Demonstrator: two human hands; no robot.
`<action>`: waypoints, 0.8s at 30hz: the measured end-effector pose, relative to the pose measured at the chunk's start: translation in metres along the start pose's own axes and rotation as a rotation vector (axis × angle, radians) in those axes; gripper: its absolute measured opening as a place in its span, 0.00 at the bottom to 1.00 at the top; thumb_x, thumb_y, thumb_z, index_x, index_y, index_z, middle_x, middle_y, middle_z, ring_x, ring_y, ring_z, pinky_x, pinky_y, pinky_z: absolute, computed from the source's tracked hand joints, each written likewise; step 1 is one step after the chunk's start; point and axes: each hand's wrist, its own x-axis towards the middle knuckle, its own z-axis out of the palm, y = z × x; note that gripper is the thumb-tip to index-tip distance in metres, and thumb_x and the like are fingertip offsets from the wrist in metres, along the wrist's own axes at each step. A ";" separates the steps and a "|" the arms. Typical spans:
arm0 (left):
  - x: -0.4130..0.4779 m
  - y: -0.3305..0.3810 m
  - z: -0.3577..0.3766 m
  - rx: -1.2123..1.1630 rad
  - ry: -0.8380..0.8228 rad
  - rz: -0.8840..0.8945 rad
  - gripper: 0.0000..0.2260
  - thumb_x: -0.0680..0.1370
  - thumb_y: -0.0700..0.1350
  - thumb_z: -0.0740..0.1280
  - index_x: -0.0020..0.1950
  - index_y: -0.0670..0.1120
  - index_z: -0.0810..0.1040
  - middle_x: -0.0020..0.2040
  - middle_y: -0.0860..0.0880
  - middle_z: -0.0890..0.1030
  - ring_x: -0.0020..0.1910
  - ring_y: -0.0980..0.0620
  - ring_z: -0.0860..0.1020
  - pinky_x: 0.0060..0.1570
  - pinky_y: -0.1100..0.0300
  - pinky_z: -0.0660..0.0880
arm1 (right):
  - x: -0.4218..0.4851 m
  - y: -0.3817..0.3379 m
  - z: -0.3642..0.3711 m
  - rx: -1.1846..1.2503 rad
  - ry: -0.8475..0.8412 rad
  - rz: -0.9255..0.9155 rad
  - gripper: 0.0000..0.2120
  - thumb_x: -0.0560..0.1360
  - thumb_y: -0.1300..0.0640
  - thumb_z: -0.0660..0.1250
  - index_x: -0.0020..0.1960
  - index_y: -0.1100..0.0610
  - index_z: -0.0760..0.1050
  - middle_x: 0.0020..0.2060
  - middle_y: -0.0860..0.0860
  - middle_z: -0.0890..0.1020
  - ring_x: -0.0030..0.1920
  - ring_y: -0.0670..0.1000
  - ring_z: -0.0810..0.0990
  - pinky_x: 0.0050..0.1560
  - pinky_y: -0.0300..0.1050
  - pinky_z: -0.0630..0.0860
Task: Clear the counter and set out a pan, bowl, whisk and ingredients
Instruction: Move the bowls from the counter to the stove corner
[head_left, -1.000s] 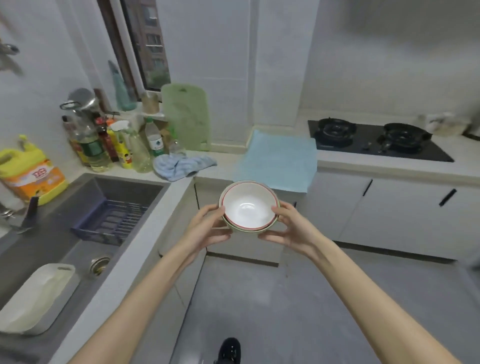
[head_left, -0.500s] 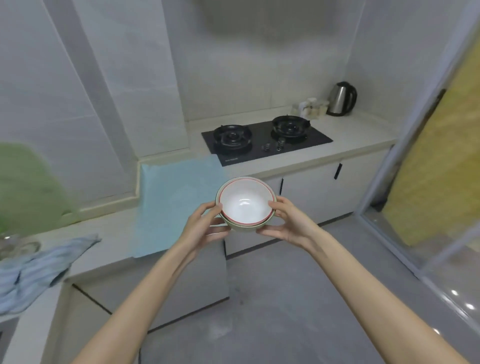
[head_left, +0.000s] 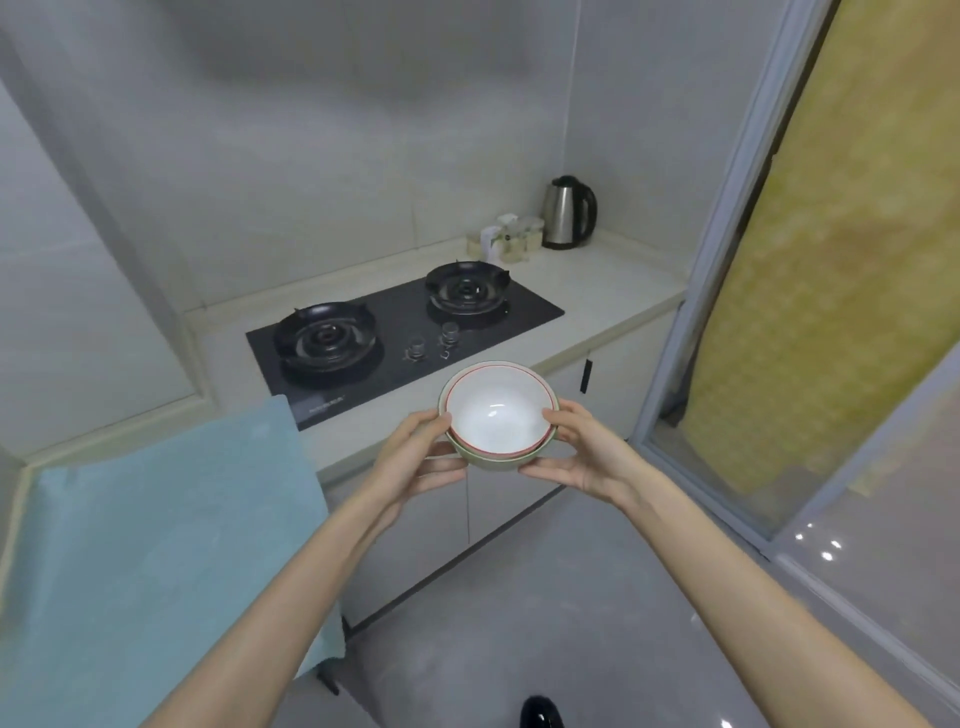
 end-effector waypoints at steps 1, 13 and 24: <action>0.023 0.005 0.011 -0.001 0.001 -0.001 0.12 0.77 0.49 0.67 0.58 0.46 0.75 0.53 0.40 0.82 0.47 0.42 0.83 0.46 0.53 0.82 | 0.017 -0.016 -0.011 0.001 0.005 0.000 0.11 0.77 0.61 0.65 0.58 0.52 0.70 0.57 0.54 0.72 0.47 0.68 0.80 0.43 0.61 0.81; 0.250 0.073 0.115 -0.009 0.014 -0.045 0.10 0.78 0.49 0.66 0.58 0.49 0.76 0.50 0.43 0.82 0.45 0.44 0.83 0.42 0.53 0.81 | 0.187 -0.187 -0.096 -0.027 0.026 -0.009 0.18 0.77 0.62 0.64 0.66 0.55 0.68 0.58 0.56 0.73 0.43 0.60 0.82 0.40 0.58 0.82; 0.465 0.096 0.176 -0.016 -0.038 -0.115 0.11 0.79 0.47 0.65 0.60 0.48 0.75 0.50 0.40 0.82 0.46 0.43 0.83 0.36 0.56 0.80 | 0.366 -0.283 -0.179 -0.016 0.068 -0.027 0.19 0.75 0.63 0.67 0.65 0.58 0.72 0.63 0.59 0.70 0.60 0.57 0.75 0.42 0.57 0.82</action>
